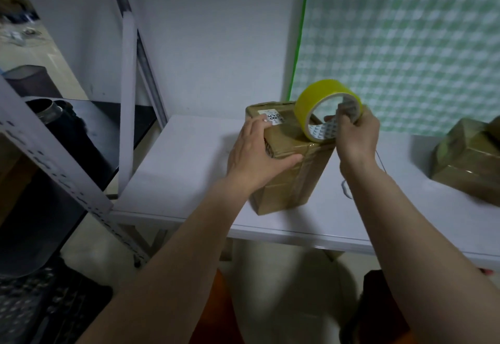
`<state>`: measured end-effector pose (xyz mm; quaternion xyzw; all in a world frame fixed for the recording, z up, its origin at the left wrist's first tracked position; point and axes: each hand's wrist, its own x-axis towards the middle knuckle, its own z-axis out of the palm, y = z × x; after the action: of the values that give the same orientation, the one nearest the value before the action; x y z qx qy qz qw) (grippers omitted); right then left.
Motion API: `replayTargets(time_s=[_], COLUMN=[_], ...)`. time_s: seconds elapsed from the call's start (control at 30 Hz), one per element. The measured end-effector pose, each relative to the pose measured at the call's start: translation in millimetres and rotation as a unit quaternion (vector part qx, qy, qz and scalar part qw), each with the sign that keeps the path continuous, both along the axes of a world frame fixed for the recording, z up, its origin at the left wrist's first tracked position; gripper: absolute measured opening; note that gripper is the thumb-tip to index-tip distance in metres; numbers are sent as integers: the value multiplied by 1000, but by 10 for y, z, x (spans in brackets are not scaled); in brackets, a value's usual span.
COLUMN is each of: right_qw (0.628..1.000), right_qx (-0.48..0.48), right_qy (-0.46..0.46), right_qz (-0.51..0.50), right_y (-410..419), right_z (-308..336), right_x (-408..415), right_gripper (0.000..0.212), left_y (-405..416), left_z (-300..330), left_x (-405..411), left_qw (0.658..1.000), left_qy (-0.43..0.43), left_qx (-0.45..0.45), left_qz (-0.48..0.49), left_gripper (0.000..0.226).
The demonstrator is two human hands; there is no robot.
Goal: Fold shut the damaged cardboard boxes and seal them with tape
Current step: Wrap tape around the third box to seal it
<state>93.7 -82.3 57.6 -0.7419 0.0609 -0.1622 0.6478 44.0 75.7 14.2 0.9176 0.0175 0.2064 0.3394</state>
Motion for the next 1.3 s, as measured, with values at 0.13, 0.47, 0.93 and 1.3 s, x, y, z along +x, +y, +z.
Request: replayTargets(time_s=[0.13,0.47,0.93,1.3], right_qw=[997,998,977,987], right_qx=[56,10,-189,-161], right_qy=[42,-49,-95,-9], right_qz=[23,-25,-40,-10], right_y=[38,-267,-759,-792], right_z=[-132,-19,74,-283], right_x=[6,270,516,606], right_gripper=[5,22,48,39], left_y=[-110,-163,-176,-168], left_z=[146,229,207,147], left_x=[35,-18,-25,-17], left_qw=[997,988,986,991], left_qy=[23,22,-1,14], left_qx=[75,151,163,132], left_qz=[8,23,35,31], left_gripper=[101,105,89,101])
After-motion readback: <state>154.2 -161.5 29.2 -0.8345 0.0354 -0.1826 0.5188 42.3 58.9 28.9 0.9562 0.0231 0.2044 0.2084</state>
